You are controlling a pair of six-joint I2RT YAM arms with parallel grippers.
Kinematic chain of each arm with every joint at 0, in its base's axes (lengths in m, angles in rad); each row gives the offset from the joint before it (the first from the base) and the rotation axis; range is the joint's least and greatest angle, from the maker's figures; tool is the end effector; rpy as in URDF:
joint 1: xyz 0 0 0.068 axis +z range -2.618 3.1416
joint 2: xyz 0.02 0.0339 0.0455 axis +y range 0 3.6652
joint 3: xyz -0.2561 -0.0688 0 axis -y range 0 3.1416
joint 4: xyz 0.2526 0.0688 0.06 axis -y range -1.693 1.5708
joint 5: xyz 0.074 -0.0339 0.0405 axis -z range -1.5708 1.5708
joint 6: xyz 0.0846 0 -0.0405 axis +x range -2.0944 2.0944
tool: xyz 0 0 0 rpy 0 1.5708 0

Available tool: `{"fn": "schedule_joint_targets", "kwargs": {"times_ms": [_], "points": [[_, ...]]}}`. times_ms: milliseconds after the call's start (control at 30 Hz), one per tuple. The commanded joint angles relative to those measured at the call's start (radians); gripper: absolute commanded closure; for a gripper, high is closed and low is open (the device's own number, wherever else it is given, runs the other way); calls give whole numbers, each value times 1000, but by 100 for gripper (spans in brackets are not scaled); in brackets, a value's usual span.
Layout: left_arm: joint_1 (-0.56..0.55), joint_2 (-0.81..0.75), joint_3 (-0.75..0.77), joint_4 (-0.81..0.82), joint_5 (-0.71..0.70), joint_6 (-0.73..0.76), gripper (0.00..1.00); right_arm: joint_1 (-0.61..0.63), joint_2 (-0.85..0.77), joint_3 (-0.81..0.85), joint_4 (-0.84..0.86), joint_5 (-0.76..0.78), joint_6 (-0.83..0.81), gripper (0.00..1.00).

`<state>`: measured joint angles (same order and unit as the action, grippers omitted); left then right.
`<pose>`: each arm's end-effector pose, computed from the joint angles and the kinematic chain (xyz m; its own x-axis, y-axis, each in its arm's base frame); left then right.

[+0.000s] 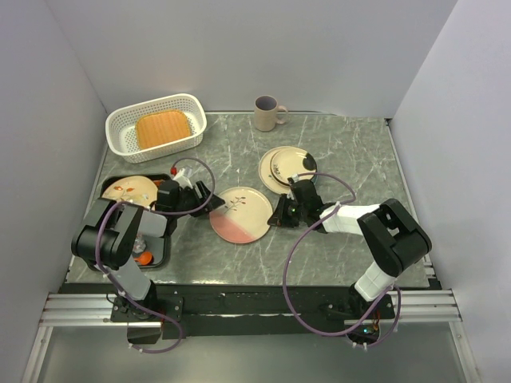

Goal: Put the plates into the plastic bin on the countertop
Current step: Pick up the plate at the center of the board.

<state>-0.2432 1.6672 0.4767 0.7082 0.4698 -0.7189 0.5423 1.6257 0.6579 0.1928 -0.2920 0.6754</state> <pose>0.3077 -0.1158 0.0868 -0.7365 -0.4223 -0.5284 0.1581 0.6521 -0.7414 0.2765 0.1950 0.0867 -0.8869 0.1646 -0.4316 -0.1485 0.7831 0.6039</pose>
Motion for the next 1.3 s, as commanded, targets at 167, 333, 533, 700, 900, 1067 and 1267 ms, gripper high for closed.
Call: {"fn": "schedule_joint_targets", "kwargs": {"times_ms": [167,333,533,700,900,1067,1267], "points": [[-71,-7,-29,-4,314,7,35,30,40,19,48,-35,-14,95],[-94,-11,-41,86,391,-11,34,31,46,17,53,-36,-13,97],[-110,38,-61,281,486,-99,39,33,37,11,51,-33,-16,97],[-117,65,-81,428,555,-186,38,33,26,6,54,-32,-17,98],[-117,81,-76,439,573,-201,45,33,19,2,59,-36,-19,98],[-119,132,-89,609,633,-319,54,34,5,-1,60,-35,-22,98],[-119,209,-82,749,661,-405,86,33,-10,-9,63,-33,-23,98]]}}
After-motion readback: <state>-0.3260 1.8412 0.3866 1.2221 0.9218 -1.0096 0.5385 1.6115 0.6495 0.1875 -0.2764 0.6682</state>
